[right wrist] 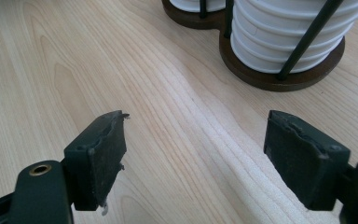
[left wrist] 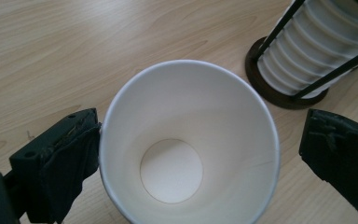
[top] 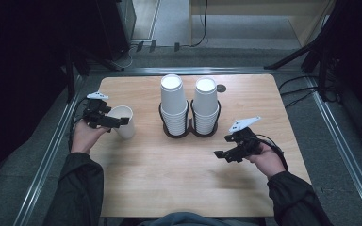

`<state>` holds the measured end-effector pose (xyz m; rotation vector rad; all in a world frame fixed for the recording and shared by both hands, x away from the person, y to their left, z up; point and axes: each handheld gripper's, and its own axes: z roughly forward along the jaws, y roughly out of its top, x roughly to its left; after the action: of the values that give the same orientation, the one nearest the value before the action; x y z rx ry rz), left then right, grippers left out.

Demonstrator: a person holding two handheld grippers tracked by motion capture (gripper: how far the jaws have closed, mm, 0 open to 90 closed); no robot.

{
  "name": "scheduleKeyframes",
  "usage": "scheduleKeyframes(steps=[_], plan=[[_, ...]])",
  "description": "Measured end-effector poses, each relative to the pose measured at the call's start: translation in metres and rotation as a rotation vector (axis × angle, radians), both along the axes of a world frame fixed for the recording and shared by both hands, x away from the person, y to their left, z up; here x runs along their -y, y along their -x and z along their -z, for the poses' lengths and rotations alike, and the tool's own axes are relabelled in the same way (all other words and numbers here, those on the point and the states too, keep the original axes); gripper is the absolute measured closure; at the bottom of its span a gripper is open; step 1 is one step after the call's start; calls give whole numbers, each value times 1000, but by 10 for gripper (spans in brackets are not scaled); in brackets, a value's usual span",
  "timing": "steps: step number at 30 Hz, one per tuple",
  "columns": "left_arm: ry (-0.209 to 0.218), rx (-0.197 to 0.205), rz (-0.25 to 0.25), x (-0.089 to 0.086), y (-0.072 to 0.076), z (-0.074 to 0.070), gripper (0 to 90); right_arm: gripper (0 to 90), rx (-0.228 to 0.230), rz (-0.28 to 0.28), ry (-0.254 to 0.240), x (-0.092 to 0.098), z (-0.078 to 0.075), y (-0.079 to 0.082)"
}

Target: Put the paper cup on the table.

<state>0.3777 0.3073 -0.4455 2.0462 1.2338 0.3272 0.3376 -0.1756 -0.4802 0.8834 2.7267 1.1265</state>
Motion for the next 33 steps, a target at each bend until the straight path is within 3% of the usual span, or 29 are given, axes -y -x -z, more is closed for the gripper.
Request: scheduleKeyframes(steps=[3, 13, 17, 27, 33], plan=[[-1, 10, -6, -1, 3, -11, 0, 210, 0, 1, 4, 0, 1, 0], [-10, 37, -25, -2, 10, -28, 0, 210, -1, -1, 8, 0, 1, 0], [1, 38, 5, 1, 13, -35, 4, 210, 2, 0, 5, 2, 0, -1], [5, 52, 54, 21, 21, -47, 4, 210, 2, 1, 4, 2, -1, -1], [-29, 56, 58, 35, 25, -48, 4, 210, 8, -9, 4, 1, -2, -3]])
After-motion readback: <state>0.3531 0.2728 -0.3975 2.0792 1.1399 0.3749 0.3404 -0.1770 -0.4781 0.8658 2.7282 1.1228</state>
